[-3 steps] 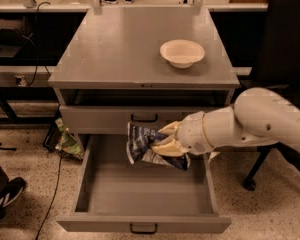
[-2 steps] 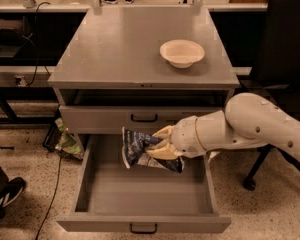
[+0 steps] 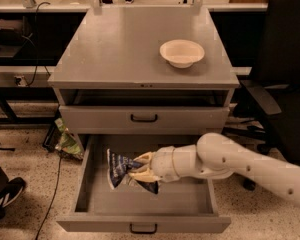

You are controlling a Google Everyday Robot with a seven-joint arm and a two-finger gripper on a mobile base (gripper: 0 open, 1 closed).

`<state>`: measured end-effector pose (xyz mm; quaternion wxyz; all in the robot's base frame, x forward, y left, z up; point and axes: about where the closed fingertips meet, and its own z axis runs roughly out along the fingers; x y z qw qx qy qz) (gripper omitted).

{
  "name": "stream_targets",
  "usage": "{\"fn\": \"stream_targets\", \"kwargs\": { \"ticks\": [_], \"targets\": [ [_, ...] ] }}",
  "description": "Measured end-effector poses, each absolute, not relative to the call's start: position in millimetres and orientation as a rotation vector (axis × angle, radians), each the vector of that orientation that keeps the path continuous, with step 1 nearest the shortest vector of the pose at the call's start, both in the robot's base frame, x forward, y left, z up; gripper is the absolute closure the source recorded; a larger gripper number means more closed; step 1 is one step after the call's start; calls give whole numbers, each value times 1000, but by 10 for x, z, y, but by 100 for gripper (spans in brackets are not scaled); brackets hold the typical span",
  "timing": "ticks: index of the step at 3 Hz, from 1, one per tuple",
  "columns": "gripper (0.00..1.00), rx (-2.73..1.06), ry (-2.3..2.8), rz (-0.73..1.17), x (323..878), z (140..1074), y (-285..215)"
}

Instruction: Place blue chip bag into middle drawer

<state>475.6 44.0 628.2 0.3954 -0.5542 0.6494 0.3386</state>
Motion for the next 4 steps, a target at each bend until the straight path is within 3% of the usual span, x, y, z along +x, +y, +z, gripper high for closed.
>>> {"fn": "stream_targets", "kwargs": {
  "ticks": [2,4],
  "targets": [
    [100,-1235,1632,950,4995,5327,810],
    [100,-1242,1661,932,5020,5187,798]
  ]
}}
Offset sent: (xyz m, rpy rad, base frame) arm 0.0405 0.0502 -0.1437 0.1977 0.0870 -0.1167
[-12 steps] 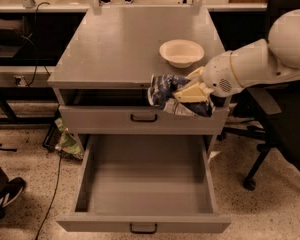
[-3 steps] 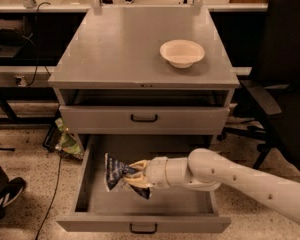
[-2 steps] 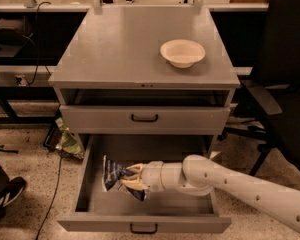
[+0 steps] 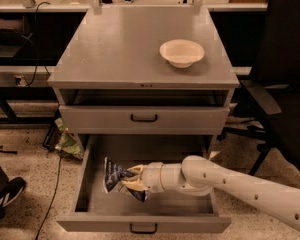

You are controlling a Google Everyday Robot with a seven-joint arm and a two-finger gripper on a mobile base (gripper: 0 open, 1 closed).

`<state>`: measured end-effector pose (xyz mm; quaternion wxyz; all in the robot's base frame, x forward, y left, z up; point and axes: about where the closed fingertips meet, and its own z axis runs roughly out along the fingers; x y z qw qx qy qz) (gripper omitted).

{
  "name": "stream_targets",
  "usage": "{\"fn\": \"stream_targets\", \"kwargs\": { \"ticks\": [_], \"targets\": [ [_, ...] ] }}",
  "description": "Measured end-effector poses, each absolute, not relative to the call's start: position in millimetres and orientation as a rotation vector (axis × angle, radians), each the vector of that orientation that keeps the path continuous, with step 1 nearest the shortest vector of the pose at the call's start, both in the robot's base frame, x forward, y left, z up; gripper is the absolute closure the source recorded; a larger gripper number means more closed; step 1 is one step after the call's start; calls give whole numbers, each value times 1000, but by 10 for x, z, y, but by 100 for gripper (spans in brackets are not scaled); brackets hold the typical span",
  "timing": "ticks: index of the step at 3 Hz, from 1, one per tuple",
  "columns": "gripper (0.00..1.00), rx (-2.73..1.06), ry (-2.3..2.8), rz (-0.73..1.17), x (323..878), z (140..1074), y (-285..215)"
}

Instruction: Place blue chip bag into middle drawer

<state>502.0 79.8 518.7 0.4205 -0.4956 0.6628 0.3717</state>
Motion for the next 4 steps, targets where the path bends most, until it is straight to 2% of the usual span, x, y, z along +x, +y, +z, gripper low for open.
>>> {"fn": "stream_targets", "kwargs": {
  "ticks": [2,4],
  "targets": [
    [100,-1321,1676,865,5258,4839,594],
    [53,-1376,1771,816,5463,3979,433]
  ]
}}
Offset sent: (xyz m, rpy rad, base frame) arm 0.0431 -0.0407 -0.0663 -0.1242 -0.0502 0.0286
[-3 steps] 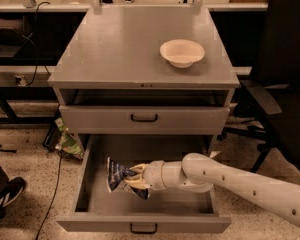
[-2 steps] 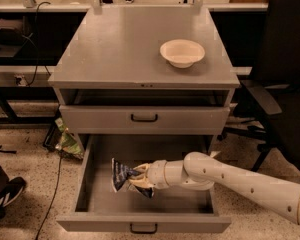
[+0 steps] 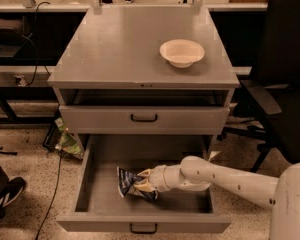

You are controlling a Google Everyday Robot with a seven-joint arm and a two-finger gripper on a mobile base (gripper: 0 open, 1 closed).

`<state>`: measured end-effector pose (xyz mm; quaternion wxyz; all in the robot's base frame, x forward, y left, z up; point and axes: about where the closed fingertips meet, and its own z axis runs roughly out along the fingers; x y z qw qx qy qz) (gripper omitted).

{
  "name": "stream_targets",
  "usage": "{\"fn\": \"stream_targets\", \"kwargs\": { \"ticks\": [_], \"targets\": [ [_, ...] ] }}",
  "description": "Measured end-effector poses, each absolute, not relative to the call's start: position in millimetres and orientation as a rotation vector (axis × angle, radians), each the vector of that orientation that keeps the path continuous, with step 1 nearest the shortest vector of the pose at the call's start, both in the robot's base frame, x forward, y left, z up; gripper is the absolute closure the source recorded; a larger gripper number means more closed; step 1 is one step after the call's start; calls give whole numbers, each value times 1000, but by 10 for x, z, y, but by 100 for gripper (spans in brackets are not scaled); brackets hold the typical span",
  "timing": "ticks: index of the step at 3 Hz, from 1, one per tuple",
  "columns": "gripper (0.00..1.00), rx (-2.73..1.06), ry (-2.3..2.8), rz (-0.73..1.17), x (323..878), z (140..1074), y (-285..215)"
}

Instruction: Place blue chip bag into middle drawer

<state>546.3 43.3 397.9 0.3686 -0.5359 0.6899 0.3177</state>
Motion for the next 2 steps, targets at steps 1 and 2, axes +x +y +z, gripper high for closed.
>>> {"fn": "stream_targets", "kwargs": {
  "ticks": [1,2],
  "targets": [
    [30,-1358,1783,788,5489,3971,348],
    [7,-1340,1756,757,5494,4130,300]
  ]
}}
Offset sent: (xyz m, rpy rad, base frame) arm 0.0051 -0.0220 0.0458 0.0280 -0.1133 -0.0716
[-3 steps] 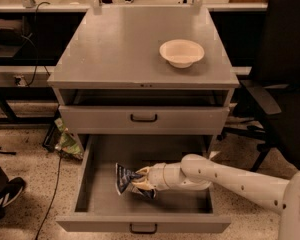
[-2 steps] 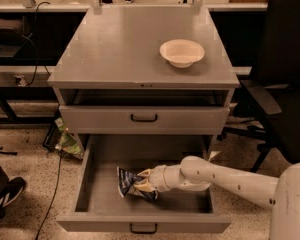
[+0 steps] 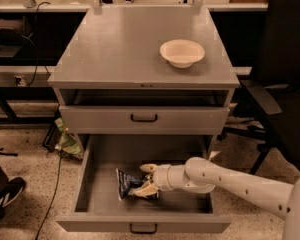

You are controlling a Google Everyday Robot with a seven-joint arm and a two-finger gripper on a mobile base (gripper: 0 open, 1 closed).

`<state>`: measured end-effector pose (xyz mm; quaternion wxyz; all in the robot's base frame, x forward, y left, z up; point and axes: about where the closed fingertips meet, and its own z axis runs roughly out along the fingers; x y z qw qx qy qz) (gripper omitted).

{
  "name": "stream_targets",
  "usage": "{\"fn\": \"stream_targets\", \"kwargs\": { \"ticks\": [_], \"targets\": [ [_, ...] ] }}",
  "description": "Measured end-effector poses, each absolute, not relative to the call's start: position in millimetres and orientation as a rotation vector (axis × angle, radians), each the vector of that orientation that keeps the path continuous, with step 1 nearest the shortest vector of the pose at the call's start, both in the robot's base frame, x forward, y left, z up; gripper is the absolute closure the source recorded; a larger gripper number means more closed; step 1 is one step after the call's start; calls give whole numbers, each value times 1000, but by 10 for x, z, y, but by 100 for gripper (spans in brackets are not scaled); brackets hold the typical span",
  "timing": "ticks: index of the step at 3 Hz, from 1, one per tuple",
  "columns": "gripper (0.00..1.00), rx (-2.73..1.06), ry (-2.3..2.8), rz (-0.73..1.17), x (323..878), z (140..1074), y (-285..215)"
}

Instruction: Place blue chip bag into middle drawer

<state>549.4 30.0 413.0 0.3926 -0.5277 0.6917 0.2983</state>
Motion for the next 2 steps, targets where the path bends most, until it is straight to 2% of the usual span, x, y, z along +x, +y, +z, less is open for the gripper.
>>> {"fn": "stream_targets", "kwargs": {
  "ticks": [1,2],
  "targets": [
    [0,-1337,1752,758,5490,4148,307],
    [0,-1337,1752,758,5490,4148,307]
  ]
}}
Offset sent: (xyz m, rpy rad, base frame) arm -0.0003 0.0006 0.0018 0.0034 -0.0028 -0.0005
